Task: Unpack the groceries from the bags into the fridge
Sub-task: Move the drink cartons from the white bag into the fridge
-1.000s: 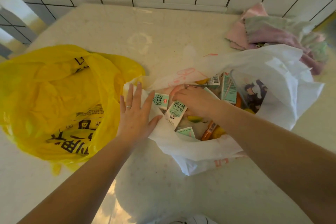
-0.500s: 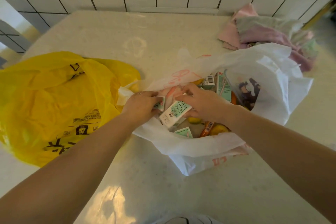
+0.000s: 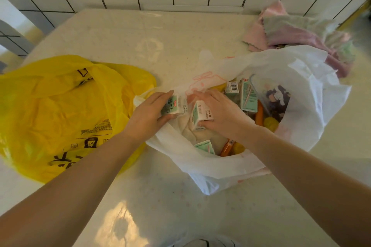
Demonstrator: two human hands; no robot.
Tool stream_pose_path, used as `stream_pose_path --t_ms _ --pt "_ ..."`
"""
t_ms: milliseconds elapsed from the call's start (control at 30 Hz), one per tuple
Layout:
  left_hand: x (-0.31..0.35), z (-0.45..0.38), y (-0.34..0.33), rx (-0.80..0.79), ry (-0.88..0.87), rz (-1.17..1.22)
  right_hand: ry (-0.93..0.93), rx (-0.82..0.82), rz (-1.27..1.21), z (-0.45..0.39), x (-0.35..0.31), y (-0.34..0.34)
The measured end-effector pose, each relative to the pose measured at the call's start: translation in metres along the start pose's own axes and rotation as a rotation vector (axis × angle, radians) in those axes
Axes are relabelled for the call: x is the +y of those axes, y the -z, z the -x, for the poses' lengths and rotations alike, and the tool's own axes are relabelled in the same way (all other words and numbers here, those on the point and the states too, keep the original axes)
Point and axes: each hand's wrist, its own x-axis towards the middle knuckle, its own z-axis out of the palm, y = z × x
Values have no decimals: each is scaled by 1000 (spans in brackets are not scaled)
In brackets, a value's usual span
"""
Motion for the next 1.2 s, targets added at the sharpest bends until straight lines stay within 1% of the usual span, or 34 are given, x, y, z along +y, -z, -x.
stream_pose_path --t_ms 100,167,267,333,467,567,667,767,867,967,1067,1200 --pt "3 12 -3 10 113 268 -93 38 -189 -1 -1 -7" --pt "5 18 -6 10 181 392 -140 49 -299 0 3 -11" --pt "6 16 -8 21 201 370 -208 15 -450 2 5 -15" --pt "8 11 -8 30 214 334 -239 18 -502 2 5 -18" --pt "14 5 -3 61 240 334 -254 55 -509 0 0 -15" --pt "27 8 15 114 269 422 -242 84 -503 5 -7 -2" --pt "46 14 44 254 288 533 -185 138 -485 11 -15 16" --pt "70 26 75 381 295 582 -84 170 -524 18 -31 37" --pt "96 46 101 489 309 600 34 215 -581 28 -53 63" --pt "119 79 122 567 358 577 164 254 -579 44 -82 85" --pt "134 127 138 652 425 574 294 201 -617 61 -113 92" --pt "148 208 152 748 507 574 453 37 -688 79 -161 74"
